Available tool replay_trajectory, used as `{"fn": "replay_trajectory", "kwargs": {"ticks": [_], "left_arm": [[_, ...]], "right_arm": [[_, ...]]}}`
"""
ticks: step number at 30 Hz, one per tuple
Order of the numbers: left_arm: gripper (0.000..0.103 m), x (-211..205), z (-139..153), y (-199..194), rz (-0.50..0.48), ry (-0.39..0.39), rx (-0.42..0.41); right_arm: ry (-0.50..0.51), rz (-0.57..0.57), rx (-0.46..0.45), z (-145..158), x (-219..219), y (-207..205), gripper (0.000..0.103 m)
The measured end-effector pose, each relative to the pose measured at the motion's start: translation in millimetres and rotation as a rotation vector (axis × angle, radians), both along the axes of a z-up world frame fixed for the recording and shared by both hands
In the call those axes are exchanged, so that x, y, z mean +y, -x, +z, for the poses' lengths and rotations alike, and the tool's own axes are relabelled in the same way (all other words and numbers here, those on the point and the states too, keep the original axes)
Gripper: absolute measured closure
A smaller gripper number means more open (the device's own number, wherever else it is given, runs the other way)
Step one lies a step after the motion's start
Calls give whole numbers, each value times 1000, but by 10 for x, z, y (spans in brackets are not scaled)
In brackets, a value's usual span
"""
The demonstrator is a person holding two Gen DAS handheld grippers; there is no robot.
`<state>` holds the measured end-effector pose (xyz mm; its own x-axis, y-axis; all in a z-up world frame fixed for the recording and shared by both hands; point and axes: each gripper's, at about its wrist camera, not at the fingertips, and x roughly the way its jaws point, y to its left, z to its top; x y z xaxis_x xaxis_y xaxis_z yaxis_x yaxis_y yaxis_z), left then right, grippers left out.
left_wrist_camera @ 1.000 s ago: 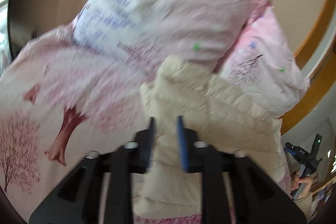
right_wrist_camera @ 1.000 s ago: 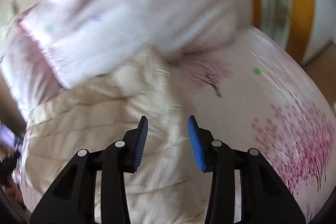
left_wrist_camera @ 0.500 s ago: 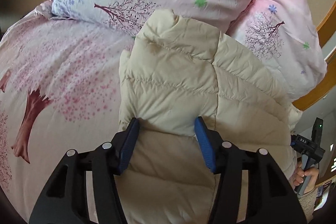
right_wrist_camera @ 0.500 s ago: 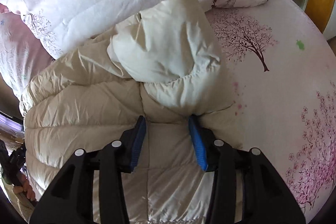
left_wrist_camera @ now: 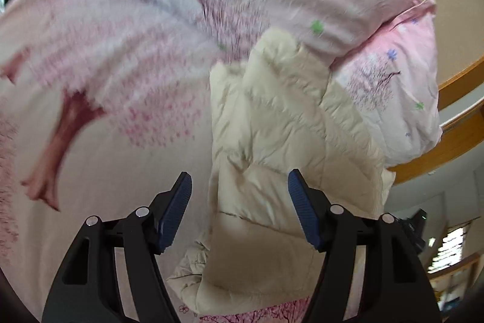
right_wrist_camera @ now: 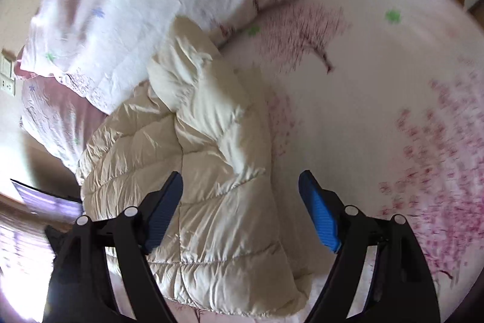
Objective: Fold large clothes
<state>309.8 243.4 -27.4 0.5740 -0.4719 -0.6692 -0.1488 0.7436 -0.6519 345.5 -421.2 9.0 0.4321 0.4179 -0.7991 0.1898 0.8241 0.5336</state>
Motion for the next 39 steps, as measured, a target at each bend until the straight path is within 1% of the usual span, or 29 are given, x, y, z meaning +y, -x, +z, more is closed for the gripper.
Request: {"fn": "replay_trajectory", "kwargs": {"ticks": [3,4,6,9,12,14,17,18,19,20,21,22,23,25,27,28,29,30,31,32,33,35,37,39], "left_arm": [[37,-83,-92,-68,-24,3,30],[37,-115,-114,-93,-34,-5,33],[37,-146,-145,-128,-45,-6,38],[37,-183,-215,-196,-65,14,54],[37,-216,-223,-228,-71,18,49],[37,-230,-237,-232,-71,22,46],[37,-240,-258,-211,-80,30,39],[37,-246,-266,-208,-82,36,38],[38,-256,-272,-203,-78,40,38],[42,-280,-287,-192,-78,53,39],[53,-298,-307,-186,-81,66,42],[57,-322,-331,-160,-71,77,37],[61,-334,-337,-150,-70,79,31],[63,-334,-347,-129,-64,81,26],[63,-301,-357,-106,-59,91,26],[62,-266,-356,-85,-50,96,24],[60,-221,-351,-58,-32,96,23],[60,-174,-338,-25,-16,98,16],[60,-102,-296,44,6,94,-9],[59,-58,-251,112,22,82,-27],[52,-11,-199,209,41,56,-40],[42,37,-134,398,84,19,-50],[40,48,-100,582,113,6,-62],[40,22,-130,785,140,37,-48]], "right_arm": [[-21,23,32,-126,29,-32,24],[-27,26,-5,-162,45,-45,24],[-27,51,-7,-186,78,-61,22],[-5,81,-6,-187,146,-88,22],[-47,114,2,-227,203,-95,24],[-41,132,0,-216,242,-70,26],[-75,152,8,-255,287,-46,27],[-92,161,11,-269,326,-48,30],[-115,173,14,-297,348,-40,42],[-121,183,16,-330,393,-26,47],[-112,181,11,-336,429,-28,52],[-112,181,-4,-332,459,-13,64],[-127,182,-13,-329,485,-1,68],[-133,166,-19,-318,502,22,71],[-115,162,-32,-300,505,37,69],[-103,146,-44,-282,494,64,64],[-89,133,-48,-265,515,69,61],[-49,99,-66,-209,486,118,54],[-24,64,-89,-147,445,179,40],[-10,27,-127,-84,386,273,35],[-24,-20,-170,-14,300,431,29],[-98,-74,-172,-15,198,670,28],[-157,-117,-154,-67,182,848,28],[-207,-160,-123,-164,131,1032,28]]}}
